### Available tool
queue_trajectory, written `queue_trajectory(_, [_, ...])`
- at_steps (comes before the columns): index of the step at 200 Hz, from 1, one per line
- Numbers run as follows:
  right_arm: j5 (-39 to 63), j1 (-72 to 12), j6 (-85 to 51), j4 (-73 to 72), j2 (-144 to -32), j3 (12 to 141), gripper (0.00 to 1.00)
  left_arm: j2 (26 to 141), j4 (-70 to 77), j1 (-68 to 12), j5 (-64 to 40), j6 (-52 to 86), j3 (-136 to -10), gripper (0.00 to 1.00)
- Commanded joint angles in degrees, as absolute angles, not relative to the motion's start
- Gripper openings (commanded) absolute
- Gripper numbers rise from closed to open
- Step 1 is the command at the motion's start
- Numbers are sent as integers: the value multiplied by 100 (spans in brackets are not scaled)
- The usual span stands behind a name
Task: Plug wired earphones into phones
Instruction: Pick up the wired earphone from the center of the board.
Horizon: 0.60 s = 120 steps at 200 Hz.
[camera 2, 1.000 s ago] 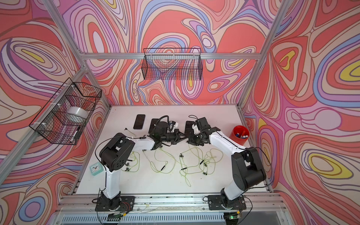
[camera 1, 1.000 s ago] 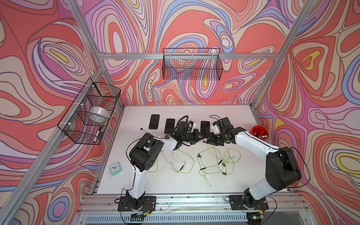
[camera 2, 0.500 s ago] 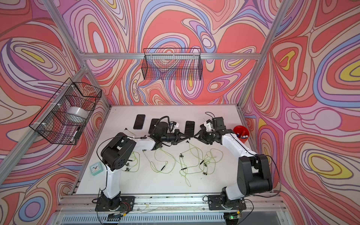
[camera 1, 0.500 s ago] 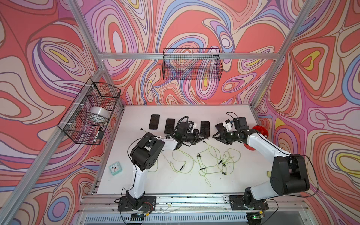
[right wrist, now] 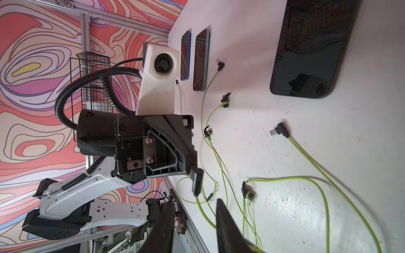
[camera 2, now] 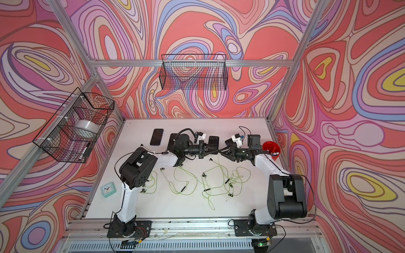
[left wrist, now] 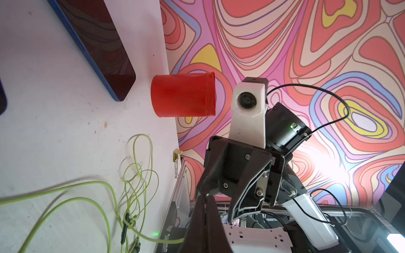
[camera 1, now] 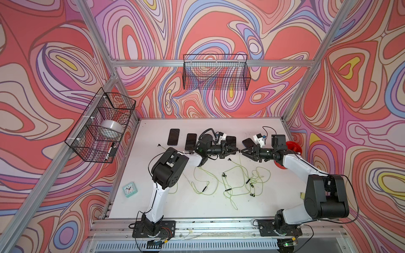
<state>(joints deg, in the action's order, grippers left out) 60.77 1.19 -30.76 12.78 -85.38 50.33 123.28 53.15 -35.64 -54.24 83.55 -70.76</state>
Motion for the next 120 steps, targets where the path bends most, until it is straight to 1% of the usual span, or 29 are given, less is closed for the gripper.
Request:
queue_trajectory(1, [6371, 158, -3096, 1032, -8622, 5059, 31, 12420, 5973, -3551, -5640, 8700, -7181, 0])
queue_trajectory(40, [6495, 158, -3435, 600, -8753, 4966, 26, 12428, 6056, -3563, -5640, 8706, -7200, 0])
queue_trajectory(63, [6465, 158, -3436, 578, -8763, 4959, 25, 12472, 6173, -3577, -5646, 8766, -7216, 0])
queue_trajectory(91, [6484, 158, -3440, 553, -8830, 4997, 21, 12508, 6195, -3604, -5636, 8763, -7225, 0])
queue_trajectory(120, [6504, 164, -3446, 536, -8869, 4975, 21, 12516, 6178, -3621, -5608, 8754, -7244, 0])
